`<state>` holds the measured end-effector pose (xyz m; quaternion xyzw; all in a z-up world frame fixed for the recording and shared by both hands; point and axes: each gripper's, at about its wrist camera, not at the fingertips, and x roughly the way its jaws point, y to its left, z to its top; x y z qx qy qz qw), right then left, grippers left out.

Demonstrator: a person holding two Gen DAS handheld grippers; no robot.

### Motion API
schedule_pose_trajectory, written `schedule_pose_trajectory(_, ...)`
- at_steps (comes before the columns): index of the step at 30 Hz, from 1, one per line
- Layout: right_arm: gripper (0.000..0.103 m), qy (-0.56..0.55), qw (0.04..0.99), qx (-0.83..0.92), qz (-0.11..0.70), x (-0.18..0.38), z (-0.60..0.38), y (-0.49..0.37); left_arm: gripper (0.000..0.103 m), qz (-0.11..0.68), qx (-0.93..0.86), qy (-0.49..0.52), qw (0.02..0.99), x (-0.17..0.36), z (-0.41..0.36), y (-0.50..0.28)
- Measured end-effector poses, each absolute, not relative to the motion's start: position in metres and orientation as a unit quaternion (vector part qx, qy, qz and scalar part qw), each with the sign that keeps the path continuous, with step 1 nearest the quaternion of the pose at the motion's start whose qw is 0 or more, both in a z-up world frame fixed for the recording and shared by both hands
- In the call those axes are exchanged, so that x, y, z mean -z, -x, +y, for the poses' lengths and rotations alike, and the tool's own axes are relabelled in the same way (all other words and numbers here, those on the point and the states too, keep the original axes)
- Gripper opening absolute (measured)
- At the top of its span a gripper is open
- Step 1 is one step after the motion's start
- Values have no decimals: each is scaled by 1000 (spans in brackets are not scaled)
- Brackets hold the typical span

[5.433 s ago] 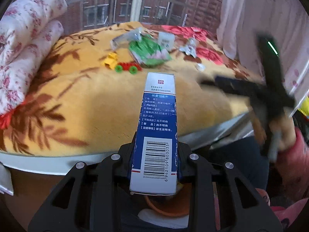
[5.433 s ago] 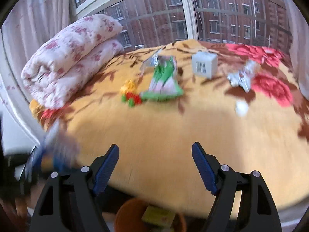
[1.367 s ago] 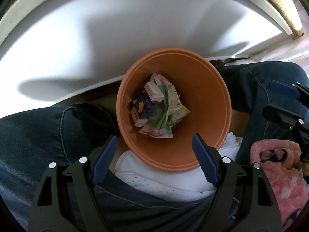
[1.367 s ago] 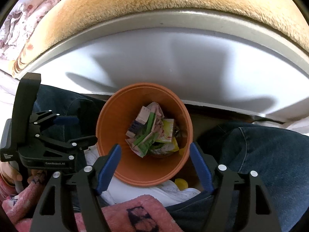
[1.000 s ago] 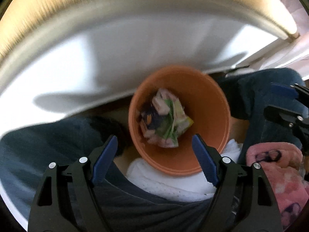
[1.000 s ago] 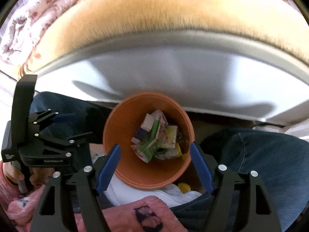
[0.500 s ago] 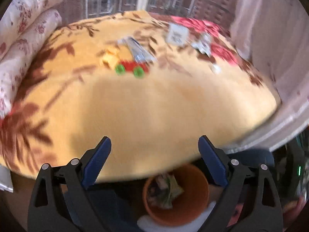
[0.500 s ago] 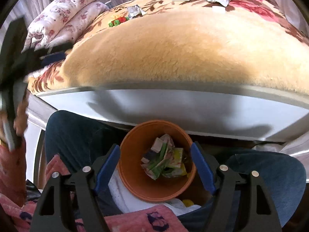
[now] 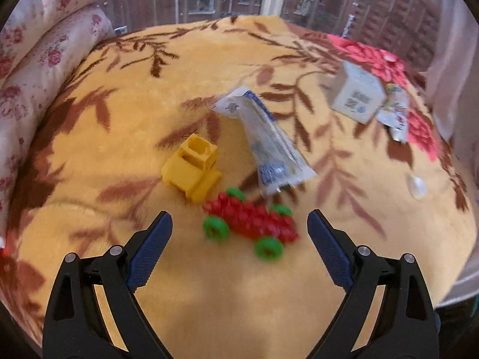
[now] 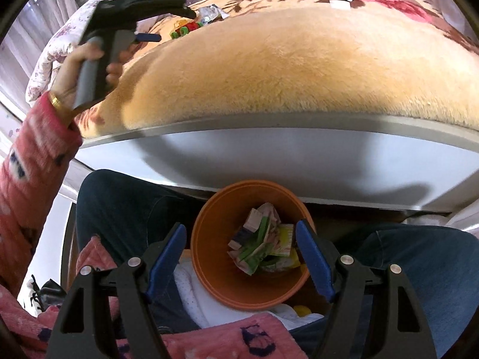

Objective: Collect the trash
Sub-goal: 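Move the left gripper to the red-green toy car and grasp it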

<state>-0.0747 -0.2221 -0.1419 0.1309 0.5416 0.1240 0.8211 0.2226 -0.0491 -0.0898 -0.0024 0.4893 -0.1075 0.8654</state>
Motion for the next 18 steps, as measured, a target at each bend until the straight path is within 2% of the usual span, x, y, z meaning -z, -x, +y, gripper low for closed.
schedule_pose_trajectory(4, 74, -138, 818, -121, 546, 147, -226, 73, 89, 511, 101, 16, 854, 107, -52, -234)
schedule_pose_trajectory(7, 74, -143, 816, -121, 547, 149, -227, 72, 71, 505, 88, -3, 859, 112, -55, -230)
schedule_pose_trajectory(8, 74, -143, 816, -121, 547, 149, -227, 72, 63, 500, 94, -3, 861, 110, -55, -229)
schedule_pose_trajectory(9, 74, -143, 816, -122, 547, 149, -227, 72, 38, 497, 102, -2, 861, 109, -55, -227)
schedule_pose_trajectory(10, 74, -142, 816, -124, 546, 149, -226, 72, 30, 497, 108, -2, 861, 107, -55, -225)
schedule_pose_trajectory(18, 74, -135, 820, -128, 541, 145, -225, 74, 30, 468, 128, -10, 874, 94, -48, -211)
